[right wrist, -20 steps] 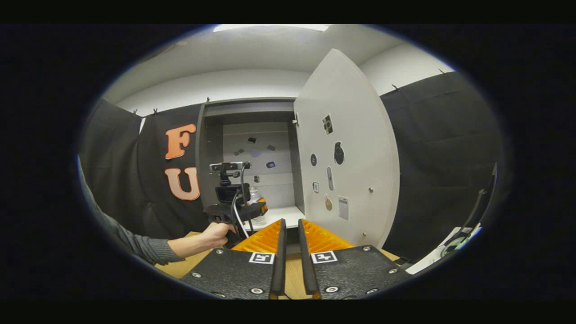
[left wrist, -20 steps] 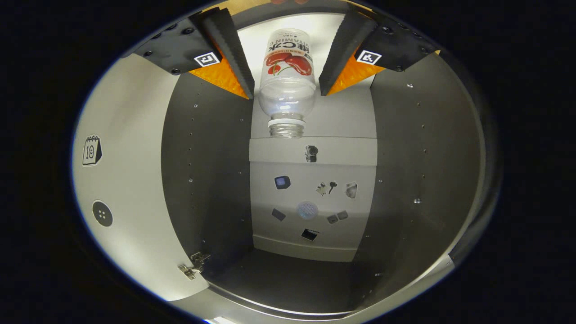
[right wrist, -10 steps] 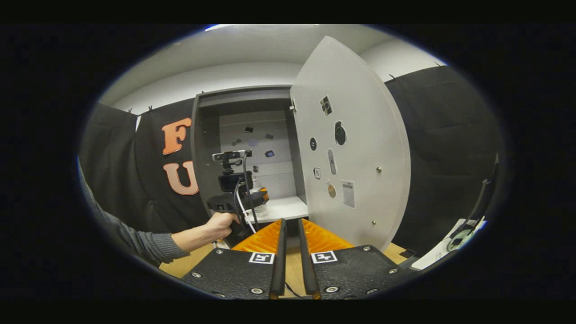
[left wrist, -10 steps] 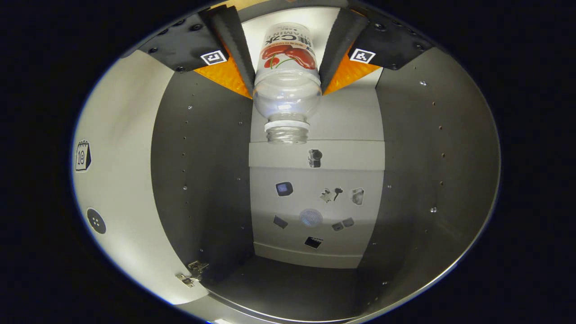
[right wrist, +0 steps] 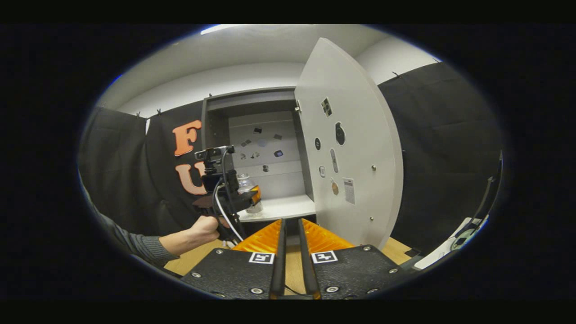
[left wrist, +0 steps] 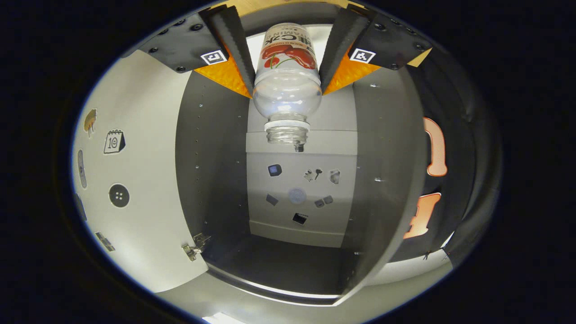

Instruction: Open the cabinet door with the right hand, grasp the bottle in the cabinet with the left hand and place it on the coaster, then close the cabinet door with the right hand.

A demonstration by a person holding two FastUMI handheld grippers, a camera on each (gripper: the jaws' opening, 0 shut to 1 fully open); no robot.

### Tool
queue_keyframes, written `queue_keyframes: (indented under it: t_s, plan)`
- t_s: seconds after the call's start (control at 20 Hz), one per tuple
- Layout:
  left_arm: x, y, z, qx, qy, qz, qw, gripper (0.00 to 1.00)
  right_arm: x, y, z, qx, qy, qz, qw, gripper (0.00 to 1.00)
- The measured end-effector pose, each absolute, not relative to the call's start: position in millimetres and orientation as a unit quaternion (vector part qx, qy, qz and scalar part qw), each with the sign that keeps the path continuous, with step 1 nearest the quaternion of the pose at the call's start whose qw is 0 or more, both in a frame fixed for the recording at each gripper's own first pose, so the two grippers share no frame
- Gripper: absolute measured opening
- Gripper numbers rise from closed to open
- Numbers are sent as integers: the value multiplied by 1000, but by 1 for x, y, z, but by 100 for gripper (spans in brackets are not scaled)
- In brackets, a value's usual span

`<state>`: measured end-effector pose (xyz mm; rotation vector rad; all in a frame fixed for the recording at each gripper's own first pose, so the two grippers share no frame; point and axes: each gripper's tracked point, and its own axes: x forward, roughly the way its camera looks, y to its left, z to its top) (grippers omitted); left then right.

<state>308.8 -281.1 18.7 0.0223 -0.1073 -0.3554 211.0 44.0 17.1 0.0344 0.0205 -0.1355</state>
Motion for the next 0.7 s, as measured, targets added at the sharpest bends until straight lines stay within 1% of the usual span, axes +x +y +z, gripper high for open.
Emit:
queue_keyframes:
  t_s: [0.25,0.7]
  plan:
    - [252,-241,6,12,-47,-160,986,85,200,53,13,21,15,-35,999,16]
    - [181,-170,-57,0,-16,-127,992,84,182,75,-13,32,47,12,998,16]
